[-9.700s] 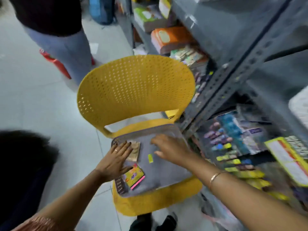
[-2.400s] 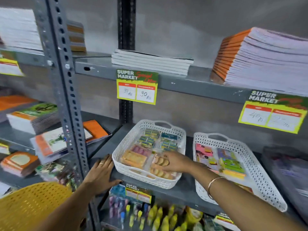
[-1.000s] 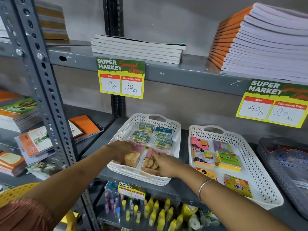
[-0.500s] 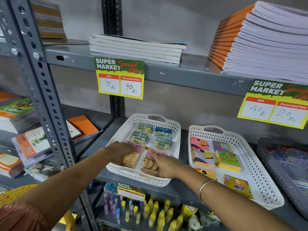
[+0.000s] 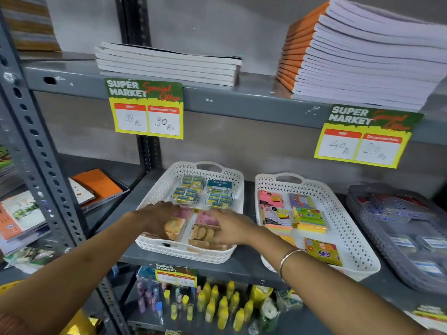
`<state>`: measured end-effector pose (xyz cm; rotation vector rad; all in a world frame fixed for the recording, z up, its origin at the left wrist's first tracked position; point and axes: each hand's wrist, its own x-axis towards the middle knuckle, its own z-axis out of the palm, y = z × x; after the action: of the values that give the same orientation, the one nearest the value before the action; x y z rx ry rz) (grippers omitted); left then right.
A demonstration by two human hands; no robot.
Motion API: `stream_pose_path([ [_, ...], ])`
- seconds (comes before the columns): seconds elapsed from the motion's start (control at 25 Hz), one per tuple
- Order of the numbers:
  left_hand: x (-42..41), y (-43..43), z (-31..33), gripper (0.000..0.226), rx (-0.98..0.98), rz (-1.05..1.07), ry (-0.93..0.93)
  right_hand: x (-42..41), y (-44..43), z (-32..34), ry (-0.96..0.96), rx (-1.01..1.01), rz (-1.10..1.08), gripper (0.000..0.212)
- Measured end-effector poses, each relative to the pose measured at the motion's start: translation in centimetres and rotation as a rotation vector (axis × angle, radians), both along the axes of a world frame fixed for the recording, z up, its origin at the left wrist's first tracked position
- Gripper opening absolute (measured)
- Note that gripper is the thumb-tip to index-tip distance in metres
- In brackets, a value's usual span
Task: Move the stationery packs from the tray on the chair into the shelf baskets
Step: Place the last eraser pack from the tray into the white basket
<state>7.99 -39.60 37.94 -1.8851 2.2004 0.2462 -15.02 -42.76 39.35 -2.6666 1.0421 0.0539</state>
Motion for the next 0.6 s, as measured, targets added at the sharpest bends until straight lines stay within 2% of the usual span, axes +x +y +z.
stream_pose_path([
  [0.08, -1.2, -0.4, 1.0, 0.088, -0.042, 0.041, 0.046, -2.0, -0.7, 1.3, -0.131, -0.004, -0.095, 0.055],
  [0.16, -3.7, -1.5, 2.1, 0.076, -0.216, 0.021, 0.144, -5.4, -1.9, 2.5, -0.264, -0.028, -0.240, 0.037],
  [0.24, -7.9, -2.7, 2.9, 0.061, -0.409, -0.080, 0.247, -9.8, -3.5, 2.6, -0.336, -0.023, -0.372, 0.026],
  [0.28, -10.6, -3.3, 3.3, 0.056, -0.446, -0.156, 0.289, -12.4, -4.1, 2.3, -0.319, 0.002, -0.411, 0.026],
  [0.4, -19.1, -4.3, 2.5, 0.056, -0.324, -0.341, 0.339, -19.5, -4.4, 0.5, -0.033, 0.030, -0.422, 0.039],
  [0.52, -23.5, -5.4, -0.9, 0.062, -0.109, -0.376, 0.172, -23.1, -4.5, -2.4, 0.189, 0.062, -0.416, 0.057],
  [0.6, -24.8, -6.2, -2.8, 0.061, -0.005, -0.347, 0.077, -23.9, -5.2, -3.8, 0.282, 0.083, -0.394, 0.056],
])
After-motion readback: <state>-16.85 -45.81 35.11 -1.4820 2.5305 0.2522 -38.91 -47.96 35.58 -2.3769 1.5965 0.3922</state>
